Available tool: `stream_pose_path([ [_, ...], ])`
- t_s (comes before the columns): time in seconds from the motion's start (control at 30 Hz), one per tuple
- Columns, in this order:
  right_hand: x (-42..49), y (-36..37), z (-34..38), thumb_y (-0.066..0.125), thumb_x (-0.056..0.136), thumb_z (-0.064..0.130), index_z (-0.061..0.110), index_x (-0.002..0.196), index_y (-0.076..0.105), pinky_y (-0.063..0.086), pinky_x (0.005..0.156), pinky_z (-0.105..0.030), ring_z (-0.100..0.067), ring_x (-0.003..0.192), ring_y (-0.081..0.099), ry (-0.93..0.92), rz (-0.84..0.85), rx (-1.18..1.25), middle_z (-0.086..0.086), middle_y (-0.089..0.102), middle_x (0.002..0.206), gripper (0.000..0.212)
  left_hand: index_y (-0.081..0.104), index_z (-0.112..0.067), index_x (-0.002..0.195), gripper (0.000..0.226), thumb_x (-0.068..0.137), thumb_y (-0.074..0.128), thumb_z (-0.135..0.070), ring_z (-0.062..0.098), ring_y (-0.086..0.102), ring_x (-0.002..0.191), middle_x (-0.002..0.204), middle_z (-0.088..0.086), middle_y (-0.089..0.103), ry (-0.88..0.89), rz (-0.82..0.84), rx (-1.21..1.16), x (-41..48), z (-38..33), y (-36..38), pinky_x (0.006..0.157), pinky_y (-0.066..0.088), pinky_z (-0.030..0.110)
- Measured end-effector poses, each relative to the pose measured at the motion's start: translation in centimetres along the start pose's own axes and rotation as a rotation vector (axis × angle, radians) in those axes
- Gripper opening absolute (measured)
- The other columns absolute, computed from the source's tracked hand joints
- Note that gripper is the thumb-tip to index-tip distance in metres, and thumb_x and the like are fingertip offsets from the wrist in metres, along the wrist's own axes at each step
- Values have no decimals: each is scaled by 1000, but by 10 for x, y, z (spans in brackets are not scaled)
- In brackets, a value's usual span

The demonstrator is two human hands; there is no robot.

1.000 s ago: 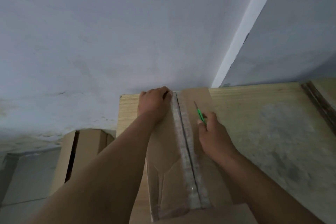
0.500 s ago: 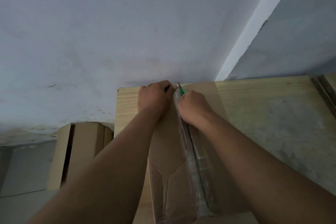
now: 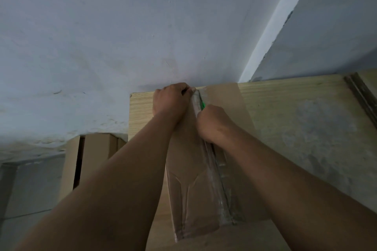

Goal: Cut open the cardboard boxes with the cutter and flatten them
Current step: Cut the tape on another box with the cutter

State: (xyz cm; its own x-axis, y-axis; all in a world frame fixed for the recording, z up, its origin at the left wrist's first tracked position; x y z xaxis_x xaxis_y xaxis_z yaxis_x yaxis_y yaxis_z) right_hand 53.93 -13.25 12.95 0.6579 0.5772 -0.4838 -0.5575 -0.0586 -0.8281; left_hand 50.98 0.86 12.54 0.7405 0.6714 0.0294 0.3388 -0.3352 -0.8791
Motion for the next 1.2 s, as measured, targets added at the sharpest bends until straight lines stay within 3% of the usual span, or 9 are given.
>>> stream_pose_path([
  [0.13,-24,27,-10,43,99,14,-3,125,62,47,95,-33,-37,120,58,-24,54,-69,-22,58,131,36,75,-28,103,32,103,51,-50,29,66,99,105,0,77,-4,-7,7,-1,-2,-3,87,43,38],
  [0.27,-52,49,-23,48,98,13,2,111,66,42,76,-27,-33,108,62,-85,135,-186,-17,65,114,25,75,-28,103,35,104,49,-52,28,67,96,102,0,77,12,-3,-8,-3,-2,-3,89,47,39],
  [0.33,-63,50,-24,47,99,13,2,111,66,41,76,-27,-33,108,63,-93,133,-195,-17,65,113,26,72,-29,118,34,105,48,-49,27,65,109,117,0,75,48,4,-16,-4,-4,-2,100,46,41],
  [0.47,-73,33,-21,38,101,9,-3,129,59,46,96,-35,-38,122,57,-35,67,-70,-23,58,133,37,35,-20,160,57,107,42,-38,22,19,157,168,4,30,168,74,60,-45,-1,8,128,12,45],
  [0.63,-77,3,-32,46,98,13,5,144,29,46,83,-35,-40,116,59,70,-122,258,-24,57,131,49,-2,-23,165,88,94,2,-74,13,-23,156,171,-5,-15,201,216,46,-182,-3,14,127,-6,54],
  [0.73,-80,-7,-26,51,93,9,12,130,49,49,76,-32,-36,102,63,-18,-198,251,-18,63,119,37,-20,-24,161,103,88,15,-88,15,-36,151,166,-7,-33,245,293,77,-250,-15,14,124,-16,50],
  [0.83,-84,-11,-25,51,90,6,11,94,59,40,69,-26,-35,93,63,-31,-277,202,-18,67,105,10,-23,-22,160,129,75,33,-101,20,-40,149,164,-6,-39,302,328,163,-277,-20,18,123,-16,50],
  [1.0,-92,2,-32,49,94,4,2,99,69,42,69,-26,-37,96,67,26,-322,161,-19,69,100,21,-23,-25,161,126,78,46,-90,17,-40,149,164,-9,-38,310,307,199,-269,-16,27,129,1,52],
  [1.2,-109,24,-52,49,93,4,2,95,70,51,72,-31,-36,96,68,27,-317,116,-19,70,98,21,-20,-25,162,125,78,50,-88,15,-38,150,166,-9,-34,260,309,191,-255,-21,34,128,8,57],
])
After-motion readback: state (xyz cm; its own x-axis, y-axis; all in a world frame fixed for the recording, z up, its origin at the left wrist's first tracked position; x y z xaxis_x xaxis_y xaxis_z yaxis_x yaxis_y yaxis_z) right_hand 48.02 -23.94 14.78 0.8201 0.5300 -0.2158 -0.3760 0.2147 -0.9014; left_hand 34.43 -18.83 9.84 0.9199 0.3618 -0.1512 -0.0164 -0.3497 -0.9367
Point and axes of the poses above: each hand's wrist, its own x-axis towards the middle knuckle, its own y-axis out of the palm, z = x × y, the point moved 10 cm from there along x, towards the middle knuckle
